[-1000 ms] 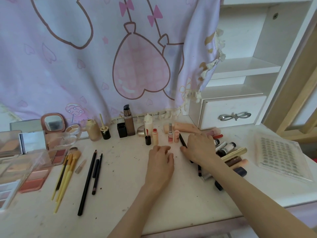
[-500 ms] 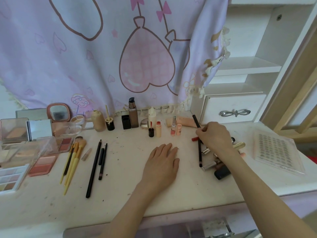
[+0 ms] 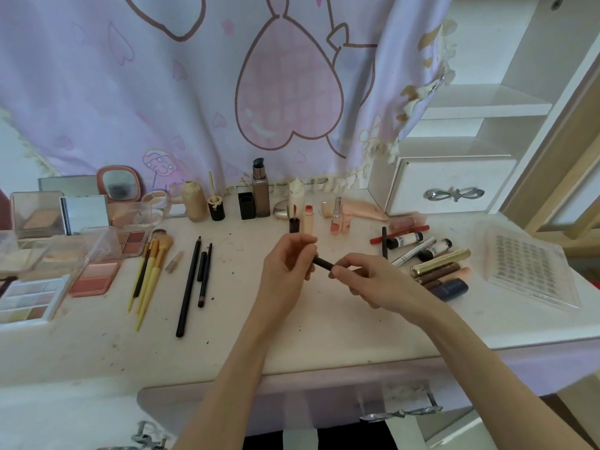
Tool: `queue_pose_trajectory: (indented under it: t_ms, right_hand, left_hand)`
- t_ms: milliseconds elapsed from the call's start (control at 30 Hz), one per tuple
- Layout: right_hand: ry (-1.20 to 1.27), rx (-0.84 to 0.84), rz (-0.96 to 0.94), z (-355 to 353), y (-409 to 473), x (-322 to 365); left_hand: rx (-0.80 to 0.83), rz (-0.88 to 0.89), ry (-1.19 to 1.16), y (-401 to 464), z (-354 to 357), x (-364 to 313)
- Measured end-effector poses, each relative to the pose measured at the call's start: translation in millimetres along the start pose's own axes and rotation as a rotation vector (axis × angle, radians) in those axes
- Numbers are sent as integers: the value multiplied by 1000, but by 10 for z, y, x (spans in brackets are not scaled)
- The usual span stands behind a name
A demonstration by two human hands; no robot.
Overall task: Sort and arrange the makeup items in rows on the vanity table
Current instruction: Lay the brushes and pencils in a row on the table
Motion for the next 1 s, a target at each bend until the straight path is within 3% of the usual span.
queue_pose_trajectory:
  t_ms: [200,333,567,1000]
  right_hand:
    - [36,37,-108,98,19,168]
    - [-43,-112,-181,97,70,239]
    - [-121,-232,-291,149,85,319]
    - [-167,-155,-219,110,116,249]
  left_hand:
    - [-12,-57,-127,-11,-65,90]
    - [-108,-62,-139,-5,-177,115]
    - [-104,-49,-92,-11,-175,76]
    - [-149,-80,-113,-2,-234,115]
Point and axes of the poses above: each hand's wrist, its own y-axis towards the middle knuckle, its own z-axis out of the palm, x = y × z, the point moved 10 cm from there along y, towards the middle knuckle, and after that the axes turned 5 degrees about z, right-handed, at the moved point
